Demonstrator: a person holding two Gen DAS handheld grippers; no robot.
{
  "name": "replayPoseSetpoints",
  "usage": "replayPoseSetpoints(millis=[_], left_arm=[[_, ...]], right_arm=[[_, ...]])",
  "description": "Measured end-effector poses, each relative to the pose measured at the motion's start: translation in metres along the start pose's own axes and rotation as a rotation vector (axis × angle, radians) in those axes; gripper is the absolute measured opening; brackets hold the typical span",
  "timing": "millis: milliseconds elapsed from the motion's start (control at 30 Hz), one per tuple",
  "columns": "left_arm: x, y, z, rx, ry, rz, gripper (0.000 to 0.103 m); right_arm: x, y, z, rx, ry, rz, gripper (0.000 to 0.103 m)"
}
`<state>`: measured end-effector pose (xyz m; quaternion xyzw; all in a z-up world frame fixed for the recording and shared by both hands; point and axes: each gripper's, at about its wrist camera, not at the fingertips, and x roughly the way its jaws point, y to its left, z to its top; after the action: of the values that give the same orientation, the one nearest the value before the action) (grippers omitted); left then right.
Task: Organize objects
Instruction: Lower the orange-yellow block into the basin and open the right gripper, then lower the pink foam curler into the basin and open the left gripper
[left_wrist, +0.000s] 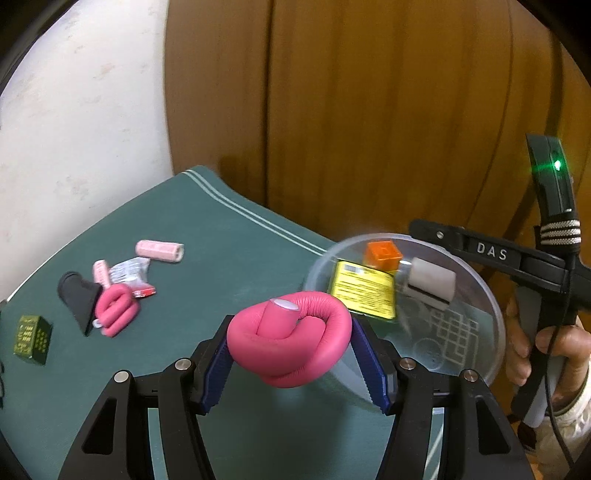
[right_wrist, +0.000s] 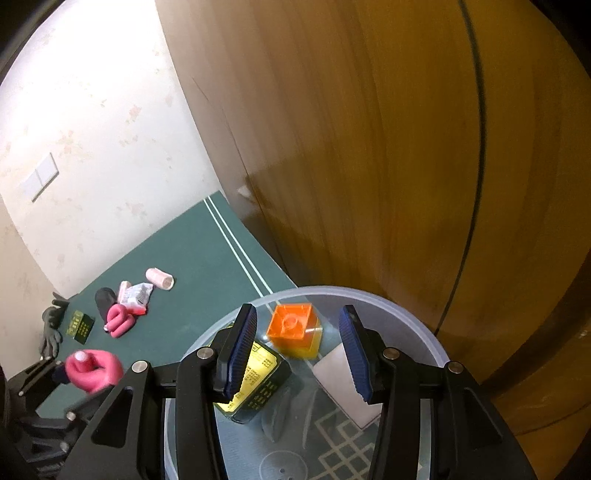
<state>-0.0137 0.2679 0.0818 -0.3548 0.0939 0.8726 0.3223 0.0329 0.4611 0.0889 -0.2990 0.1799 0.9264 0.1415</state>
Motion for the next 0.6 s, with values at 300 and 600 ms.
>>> replayPoseSetpoints(millis=[300,600], left_arm=[[0.013,-0.032,0.001,0.054,0.039,-0.094,0.065],[0.017,-0.042,0.0,0.078,0.025,-0.103,0.089]], right_arm=[[-0.011,-0.001,-0.002,-0.01,-0.035,0.011,0.048],[-0.014,-0.005,-0.005,0.009,-0.041,0.031,0.048]])
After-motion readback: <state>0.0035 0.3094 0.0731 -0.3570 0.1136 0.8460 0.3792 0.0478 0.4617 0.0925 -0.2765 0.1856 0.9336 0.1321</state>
